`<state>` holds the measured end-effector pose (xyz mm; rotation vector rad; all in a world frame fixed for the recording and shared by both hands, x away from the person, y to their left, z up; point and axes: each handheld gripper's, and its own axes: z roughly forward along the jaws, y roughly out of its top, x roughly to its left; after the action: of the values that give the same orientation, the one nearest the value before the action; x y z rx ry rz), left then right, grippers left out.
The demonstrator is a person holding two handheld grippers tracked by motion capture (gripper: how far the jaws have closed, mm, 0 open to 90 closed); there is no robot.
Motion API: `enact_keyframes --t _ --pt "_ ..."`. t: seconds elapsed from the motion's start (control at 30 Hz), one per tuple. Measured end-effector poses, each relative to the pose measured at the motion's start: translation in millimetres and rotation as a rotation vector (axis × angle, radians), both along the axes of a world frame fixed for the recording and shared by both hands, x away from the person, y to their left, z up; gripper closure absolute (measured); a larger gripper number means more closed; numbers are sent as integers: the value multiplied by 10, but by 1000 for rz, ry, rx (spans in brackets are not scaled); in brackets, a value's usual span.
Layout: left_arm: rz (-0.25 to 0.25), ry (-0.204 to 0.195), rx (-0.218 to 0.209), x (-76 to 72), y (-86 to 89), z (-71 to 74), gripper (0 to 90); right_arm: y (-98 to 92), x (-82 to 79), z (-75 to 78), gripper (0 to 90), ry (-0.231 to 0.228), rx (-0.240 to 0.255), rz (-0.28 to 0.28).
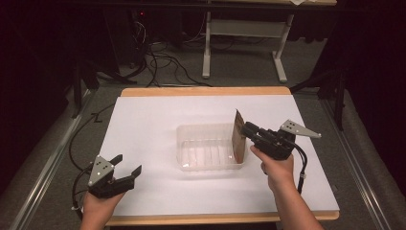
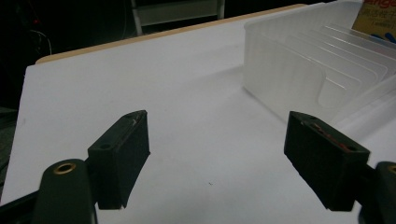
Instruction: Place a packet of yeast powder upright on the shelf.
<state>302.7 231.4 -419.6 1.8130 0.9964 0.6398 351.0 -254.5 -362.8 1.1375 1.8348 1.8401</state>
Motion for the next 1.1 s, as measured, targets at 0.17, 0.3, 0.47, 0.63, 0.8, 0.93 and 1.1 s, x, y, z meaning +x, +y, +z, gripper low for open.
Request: enact_keyframes --t 0.17,0.3,0.47,0.63,0.8,0.93,1.1 --pt "-4 5 3 13 1 -7 228 -61 -78 54 608 -18 -37 -41" --pt "-8 10 11 28 -4 -16 227 -192 -158 63 575 -30 -100 -102" --pt "-16 17 9 55 -13 -26 227 -403 -233 10 543 -21 -158 -177" --pt "-29 27 7 110 -58 -32 227 -697 -341 -141 475 -3 -249 -271" --pt "-69 33 5 197 -181 -37 226 -954 -486 -373 340 25 -339 -360" --pt "-104 45 25 247 -306 -66 226 -961 -459 -584 312 94 -375 -364" --pt "-126 55 50 278 -407 -99 226 -953 -405 -710 313 148 -390 -339"
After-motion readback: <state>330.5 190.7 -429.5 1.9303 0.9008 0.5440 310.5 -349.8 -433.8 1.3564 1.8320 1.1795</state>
